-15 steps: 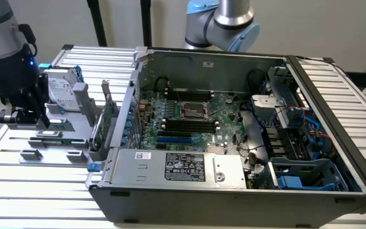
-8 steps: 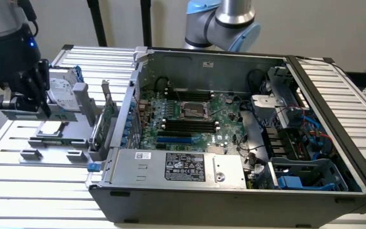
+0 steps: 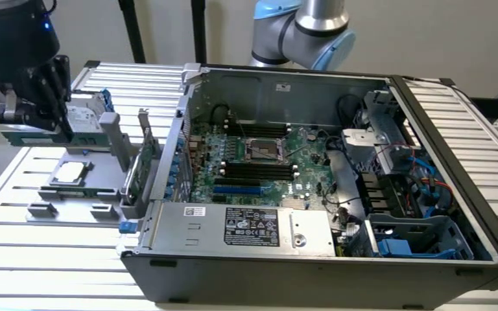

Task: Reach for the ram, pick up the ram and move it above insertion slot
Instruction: 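Pick up the ram and move it above insertion slot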

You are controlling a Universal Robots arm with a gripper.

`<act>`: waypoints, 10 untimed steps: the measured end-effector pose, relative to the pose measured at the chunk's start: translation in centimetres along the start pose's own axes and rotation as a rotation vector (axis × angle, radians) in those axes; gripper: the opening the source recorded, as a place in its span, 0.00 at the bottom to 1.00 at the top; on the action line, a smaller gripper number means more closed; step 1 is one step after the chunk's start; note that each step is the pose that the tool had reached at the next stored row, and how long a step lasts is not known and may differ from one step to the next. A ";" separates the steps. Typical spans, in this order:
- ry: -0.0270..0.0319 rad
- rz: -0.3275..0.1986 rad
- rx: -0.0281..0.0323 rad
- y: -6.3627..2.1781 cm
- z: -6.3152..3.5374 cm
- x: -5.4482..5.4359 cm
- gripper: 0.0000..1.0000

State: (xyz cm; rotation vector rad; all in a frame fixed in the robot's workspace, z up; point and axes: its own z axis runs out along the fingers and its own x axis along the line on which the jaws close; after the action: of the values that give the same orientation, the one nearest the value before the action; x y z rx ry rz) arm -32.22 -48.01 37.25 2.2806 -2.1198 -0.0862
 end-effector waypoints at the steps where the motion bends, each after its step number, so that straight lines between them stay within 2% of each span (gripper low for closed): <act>1: -0.0005 -0.001 -0.0006 -0.29 -0.47 0.0 0.13; 2: -0.0011 -0.003 -0.0016 -0.65 -0.94 0.0 0.13; 5: -0.0076 -0.003 -0.0024 -1.96 -1.95 0.1 0.13; 10: -0.0141 -0.004 -0.0035 -4.21 -2.69 0.3 0.13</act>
State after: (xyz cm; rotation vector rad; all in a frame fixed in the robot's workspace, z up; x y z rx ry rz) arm -27.86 -48.01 39.68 2.2892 -2.1202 -0.1062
